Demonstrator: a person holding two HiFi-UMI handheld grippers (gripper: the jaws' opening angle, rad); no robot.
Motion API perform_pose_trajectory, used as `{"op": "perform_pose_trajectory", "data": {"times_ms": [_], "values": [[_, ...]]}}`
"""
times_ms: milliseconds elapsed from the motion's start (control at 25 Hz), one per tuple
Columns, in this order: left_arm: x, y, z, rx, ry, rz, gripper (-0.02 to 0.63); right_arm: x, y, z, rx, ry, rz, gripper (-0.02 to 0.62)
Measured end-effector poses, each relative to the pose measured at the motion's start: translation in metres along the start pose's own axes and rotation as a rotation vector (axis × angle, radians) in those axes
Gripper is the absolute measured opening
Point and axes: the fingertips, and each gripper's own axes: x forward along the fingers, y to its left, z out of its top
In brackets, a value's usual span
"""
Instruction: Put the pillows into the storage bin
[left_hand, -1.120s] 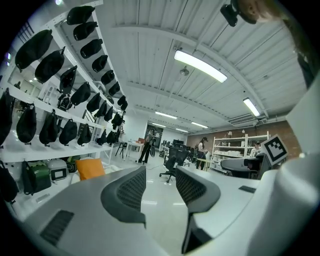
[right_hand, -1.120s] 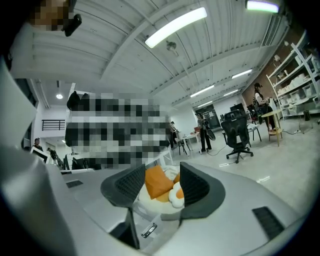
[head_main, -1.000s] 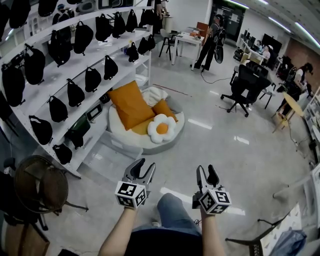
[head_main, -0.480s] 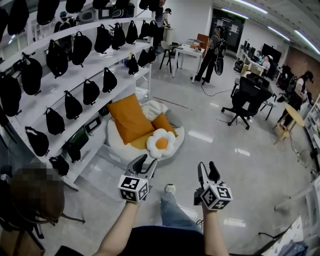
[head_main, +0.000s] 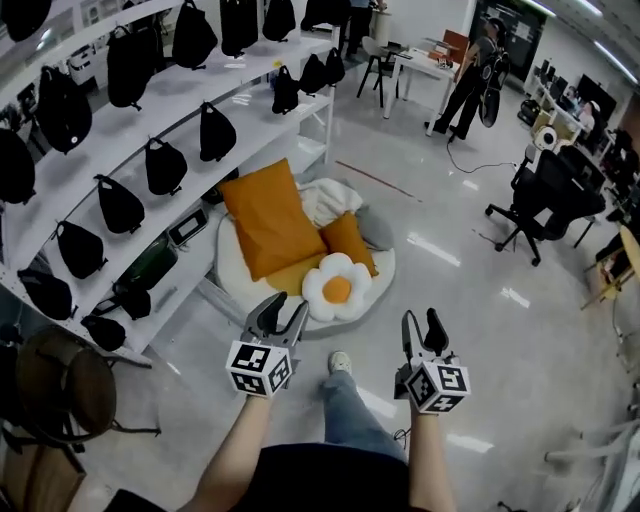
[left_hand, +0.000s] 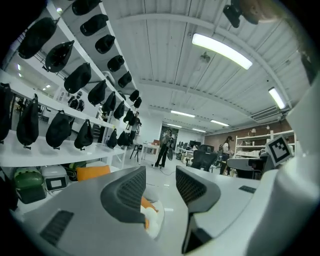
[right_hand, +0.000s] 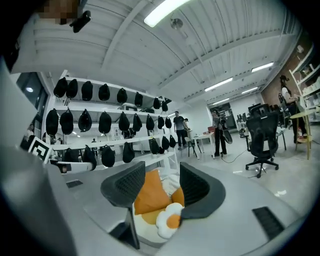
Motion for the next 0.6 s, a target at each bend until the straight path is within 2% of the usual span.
{"op": "perform_pose_trajectory", "data": {"times_ms": [160,280,440,600], "values": [[0.096,0.04,0.013,-0.025,0.04,0.077,0.185,0.112,-0.039,0.01,-0.016,0.103,0.069,0.199],[0.148,0.068,0.022,-0.045,0.065,0.142,0.186,0.182,-0.06,0.016,-0.01,0.146,0.118,0.199],[0.193,0.097,0.026,-0.108,0.086,0.21,0.186,0.249,-0.074,0.02,-0.012,0.207,0.177,0.199],[0.209,0.114,0.025,-0.127,0.094,0.259,0.186,0.291,-0.077,0.02,-0.007,0.247,0.222,0.199]]}}
